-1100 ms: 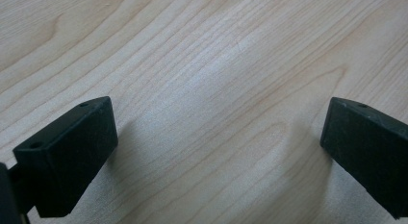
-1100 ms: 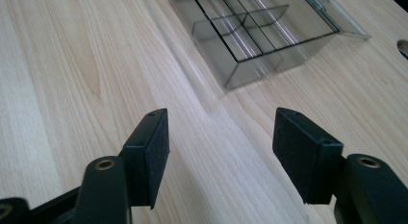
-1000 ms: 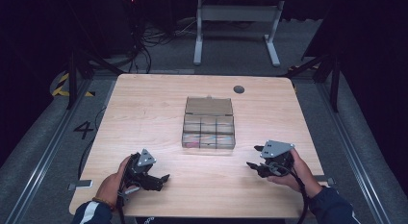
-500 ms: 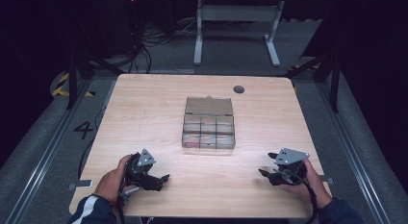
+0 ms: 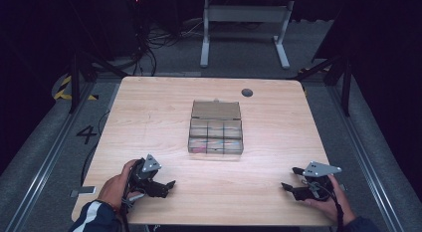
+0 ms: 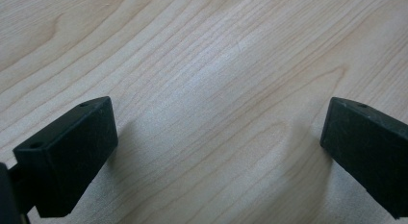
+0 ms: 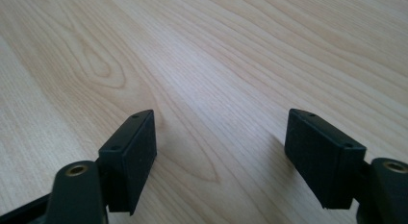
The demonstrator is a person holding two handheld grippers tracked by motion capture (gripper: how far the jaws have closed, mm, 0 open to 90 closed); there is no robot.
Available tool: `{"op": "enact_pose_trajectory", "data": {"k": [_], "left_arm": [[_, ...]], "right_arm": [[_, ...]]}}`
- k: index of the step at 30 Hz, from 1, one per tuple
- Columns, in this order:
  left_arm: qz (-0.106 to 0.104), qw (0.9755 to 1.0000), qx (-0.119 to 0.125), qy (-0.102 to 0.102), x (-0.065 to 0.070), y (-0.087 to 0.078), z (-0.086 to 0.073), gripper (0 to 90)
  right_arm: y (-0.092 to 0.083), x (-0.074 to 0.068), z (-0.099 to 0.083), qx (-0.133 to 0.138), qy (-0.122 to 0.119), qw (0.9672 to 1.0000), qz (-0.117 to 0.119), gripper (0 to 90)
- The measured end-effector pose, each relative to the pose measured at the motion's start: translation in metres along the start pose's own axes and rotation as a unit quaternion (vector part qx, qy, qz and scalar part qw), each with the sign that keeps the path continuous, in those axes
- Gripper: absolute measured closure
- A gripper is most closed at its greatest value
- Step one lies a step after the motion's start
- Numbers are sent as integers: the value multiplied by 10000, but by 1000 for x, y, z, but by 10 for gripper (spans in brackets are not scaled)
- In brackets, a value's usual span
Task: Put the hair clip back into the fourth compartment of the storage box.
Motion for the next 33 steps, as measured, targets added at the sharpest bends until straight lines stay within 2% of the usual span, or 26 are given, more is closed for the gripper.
{"op": "enact_pose_trajectory", "data": {"k": [2,10,13,33], "left_arm": [[0,10000,-1,0,0,0,0,0],[-1,10000,0,0,0,0,0,0],[-1,10000,0,-1,0,0,0,0],[36,10000,-13,-37,0,-1,-1,0]], "right_arm": [[-2,6,-4,57,185,9998,-111,255],[-2,7,-4,48,161,9998,-100,232],[0,8,-3,14,141,9999,-74,198],[2,10,-2,-13,141,9999,-74,171]]}}
Point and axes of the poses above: each handheld gripper's, and its own axes: y roughly forward along the jaws, z roughly out of its top, x roughly to its right, the point moved 9 cm from there along y, roughly forward along the jaws, and after that the axes turned 5 degrees about -x, right-handed, at the moved point
